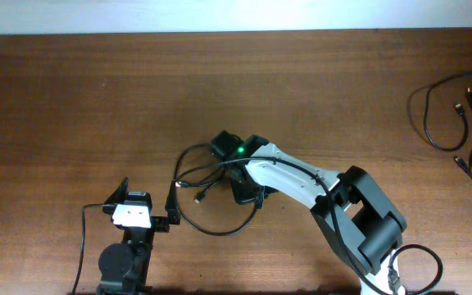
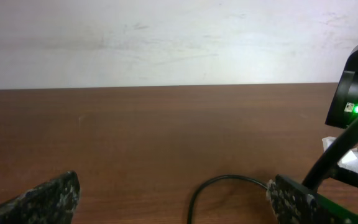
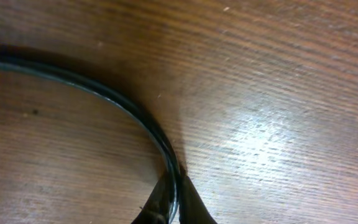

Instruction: Untangle cables

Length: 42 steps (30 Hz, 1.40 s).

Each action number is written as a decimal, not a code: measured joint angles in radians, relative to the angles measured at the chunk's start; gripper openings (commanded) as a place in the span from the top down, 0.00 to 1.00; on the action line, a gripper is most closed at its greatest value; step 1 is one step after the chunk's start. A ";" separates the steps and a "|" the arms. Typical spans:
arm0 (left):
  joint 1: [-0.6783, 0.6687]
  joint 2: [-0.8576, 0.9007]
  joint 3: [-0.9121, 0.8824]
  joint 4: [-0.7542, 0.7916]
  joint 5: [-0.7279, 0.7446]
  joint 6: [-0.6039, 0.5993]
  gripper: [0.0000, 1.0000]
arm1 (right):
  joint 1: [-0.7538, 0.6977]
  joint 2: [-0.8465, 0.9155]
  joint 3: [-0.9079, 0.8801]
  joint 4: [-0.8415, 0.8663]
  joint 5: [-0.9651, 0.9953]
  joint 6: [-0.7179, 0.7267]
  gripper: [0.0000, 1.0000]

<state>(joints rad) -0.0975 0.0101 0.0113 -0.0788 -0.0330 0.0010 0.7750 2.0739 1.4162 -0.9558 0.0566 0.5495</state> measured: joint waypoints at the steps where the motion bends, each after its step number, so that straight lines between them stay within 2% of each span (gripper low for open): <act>1: 0.000 0.000 0.000 0.000 0.000 0.000 0.01 | -0.010 0.000 0.000 0.002 0.002 0.000 0.96; 6: 0.000 0.000 0.000 0.000 0.000 0.000 0.01 | -0.167 -0.001 0.000 0.024 0.011 0.000 0.96; 10: 0.000 0.000 0.000 0.000 0.000 0.000 0.01 | -0.394 -0.001 0.001 0.023 0.021 -0.011 0.96; 11: 0.000 0.000 0.000 0.000 0.000 0.000 0.01 | -0.452 -0.001 0.001 0.017 0.023 -0.012 0.92; 14: 0.000 0.000 0.000 0.000 0.000 0.000 0.01 | -0.564 -0.003 0.001 0.008 -0.032 -0.103 0.68; 17: 0.000 0.000 0.000 0.000 0.000 0.000 0.01 | -0.629 -0.007 0.001 -0.012 -0.062 -0.168 0.55; 19: 0.000 0.000 0.000 0.000 0.000 0.000 0.01 | -0.631 -0.014 0.001 -0.027 -0.066 -0.182 0.42; 20: 0.000 0.000 0.000 0.000 0.000 0.000 0.01 | -0.628 -0.032 0.001 -0.031 -0.070 -0.189 0.33; 22: 0.000 0.000 0.000 0.000 0.000 0.000 0.01 | -0.618 -0.075 0.005 -0.025 -0.073 -0.197 0.22; 25: 0.000 0.000 0.000 0.000 0.000 0.000 0.01 | -0.576 -0.168 0.026 0.046 -0.111 -0.206 0.17; 26: 0.000 0.000 0.000 0.000 0.000 0.000 0.01 | -0.549 -0.185 0.035 0.095 -0.159 -0.209 0.03; 32: 0.000 0.000 0.000 0.000 0.000 0.000 0.01 | -0.459 -0.184 0.036 0.242 -0.257 -0.177 0.00; 33: 0.000 0.000 0.000 0.000 0.000 0.000 0.01 | -0.440 -0.184 0.036 0.251 -0.270 -0.159 0.06; 36: 0.000 0.000 0.000 0.000 0.000 0.000 0.01 | -0.418 -0.184 0.036 0.282 -0.272 -0.114 0.11; 42: 0.000 0.000 0.000 0.000 0.000 0.000 0.01 | -0.393 -0.184 0.036 0.282 -0.166 0.323 0.12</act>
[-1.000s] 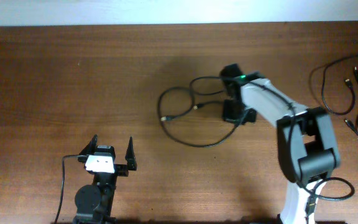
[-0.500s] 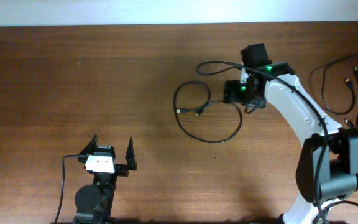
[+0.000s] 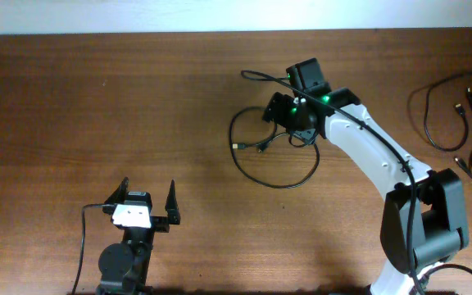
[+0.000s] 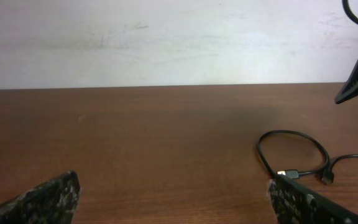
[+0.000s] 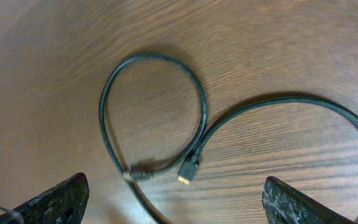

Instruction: Untangle cables

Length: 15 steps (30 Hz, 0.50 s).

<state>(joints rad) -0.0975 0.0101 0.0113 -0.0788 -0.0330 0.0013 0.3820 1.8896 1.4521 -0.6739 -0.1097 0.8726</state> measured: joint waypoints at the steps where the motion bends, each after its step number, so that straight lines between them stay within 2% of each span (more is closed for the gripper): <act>1: 0.000 0.000 0.000 0.000 0.000 0.000 0.01 | 0.016 0.000 0.000 0.002 0.034 0.042 0.12; 6: 0.000 0.000 0.000 0.000 0.000 0.000 0.01 | 0.137 0.045 0.000 0.028 0.217 0.154 0.17; 8: 0.000 0.000 0.000 0.000 0.000 0.000 0.01 | 0.141 0.103 0.000 0.039 0.243 0.176 0.19; 12: 0.000 0.000 0.000 0.000 0.000 0.000 0.01 | 0.141 0.203 0.000 0.065 0.267 0.200 0.28; 13: 0.000 0.000 0.000 0.000 0.000 0.000 0.01 | 0.141 0.209 0.000 0.067 0.274 0.201 0.32; 15: 0.000 0.000 0.000 0.000 0.000 0.000 0.01 | 0.140 0.217 0.000 0.068 0.294 0.202 0.49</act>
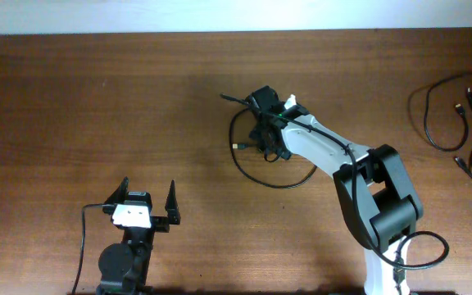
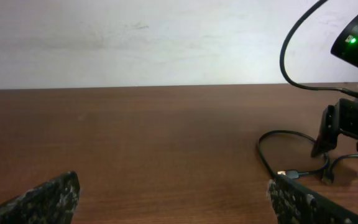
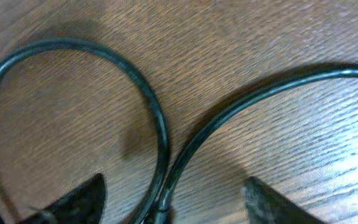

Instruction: Untangle cables

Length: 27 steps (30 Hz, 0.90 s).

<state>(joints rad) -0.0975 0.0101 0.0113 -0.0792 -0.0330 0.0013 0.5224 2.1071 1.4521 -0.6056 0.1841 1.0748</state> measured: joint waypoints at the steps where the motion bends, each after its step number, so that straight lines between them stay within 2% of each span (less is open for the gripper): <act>1: 0.000 0.000 0.000 0.000 0.000 0.000 0.01 | 0.000 0.004 0.000 0.002 0.010 -0.002 0.50; 4: 0.000 0.000 0.000 0.000 0.000 0.000 0.01 | 0.000 0.008 0.000 0.002 0.027 0.003 0.50; 8: 0.000 0.000 0.000 0.000 0.000 0.000 0.01 | 0.000 0.013 0.001 0.001 0.048 0.002 0.55; 21: 0.000 0.000 0.000 0.000 0.000 0.000 0.01 | 0.003 0.041 0.037 -0.078 0.112 -0.066 0.55; 24: 0.000 0.000 0.000 0.000 0.000 0.000 0.01 | 0.003 0.041 0.037 -0.093 0.123 -0.065 0.61; 27: 0.000 0.000 0.000 0.000 0.000 0.000 0.01 | 0.003 0.041 0.037 -0.095 0.126 -0.065 0.61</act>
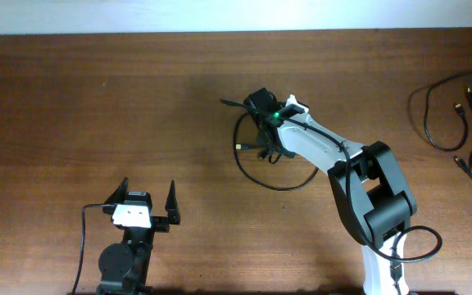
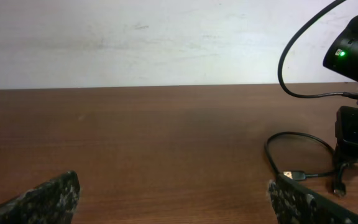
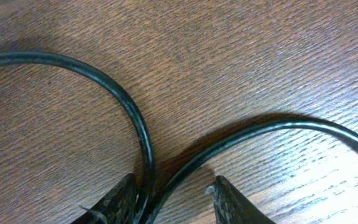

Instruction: Untangle cables

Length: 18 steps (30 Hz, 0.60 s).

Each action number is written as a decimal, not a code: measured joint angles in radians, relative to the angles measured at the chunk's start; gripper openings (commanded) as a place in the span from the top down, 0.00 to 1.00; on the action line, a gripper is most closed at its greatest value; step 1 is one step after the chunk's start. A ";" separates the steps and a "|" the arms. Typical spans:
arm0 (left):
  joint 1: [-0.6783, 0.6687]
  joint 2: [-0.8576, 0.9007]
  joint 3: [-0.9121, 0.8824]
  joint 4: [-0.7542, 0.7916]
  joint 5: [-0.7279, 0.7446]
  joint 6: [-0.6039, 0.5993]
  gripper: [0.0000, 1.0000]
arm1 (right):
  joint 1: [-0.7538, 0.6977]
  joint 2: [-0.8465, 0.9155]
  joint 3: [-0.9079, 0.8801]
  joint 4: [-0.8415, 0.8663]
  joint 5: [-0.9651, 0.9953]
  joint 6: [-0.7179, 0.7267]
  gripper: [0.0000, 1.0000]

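A black cable lies in a loose loop at mid-table, its two plug ends close together near the loop's left side. My right gripper is down on that loop. In the right wrist view its fingers straddle two crossing strands of the cable, jaws narrowed but with a gap left. The right gripper touches the table. My left gripper rests open near the front left, far from the cable. The left gripper holds nothing; the cable loop shows at far right.
Several other black cables lie spread at the table's right edge. The right arm's own wire sticks out left of its wrist. A pale wall runs behind the table's far edge.
My right gripper's jaws have come closer together around the two cable strands, and the wrist has shifted slightly. The cable loop lies about where it was. The left arm has not moved.
First my right gripper was shut on the cable near my left gripper, at front centre. Then the cable lay further back and right, with my right gripper open above it. It then stood low over the strands, and now its jaws have narrowed around them.
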<state>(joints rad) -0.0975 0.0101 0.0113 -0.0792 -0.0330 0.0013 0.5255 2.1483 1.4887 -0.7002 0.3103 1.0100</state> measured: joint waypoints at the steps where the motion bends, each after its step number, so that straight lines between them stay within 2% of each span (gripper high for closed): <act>1: 0.000 0.000 0.000 0.000 0.000 0.000 0.01 | 0.000 0.000 0.000 -0.003 0.001 0.000 0.62; 4: 0.000 0.000 0.000 0.000 0.000 0.000 0.01 | 0.000 0.000 0.000 -0.003 0.001 0.000 0.64; 5: 0.000 0.000 0.000 0.000 0.000 0.000 0.01 | 0.000 0.000 0.000 0.000 0.001 0.000 0.78; 8: 0.000 0.000 0.000 0.000 0.000 0.000 0.01 | 0.000 0.002 0.000 0.019 0.001 -0.001 0.94; 18: 0.000 0.000 0.000 0.000 0.000 0.000 0.01 | -0.038 0.005 0.000 0.030 0.040 -0.002 0.96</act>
<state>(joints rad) -0.0975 0.0101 0.0113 -0.0792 -0.0330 0.0013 0.4873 2.1536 1.4887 -0.6704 0.3504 1.0084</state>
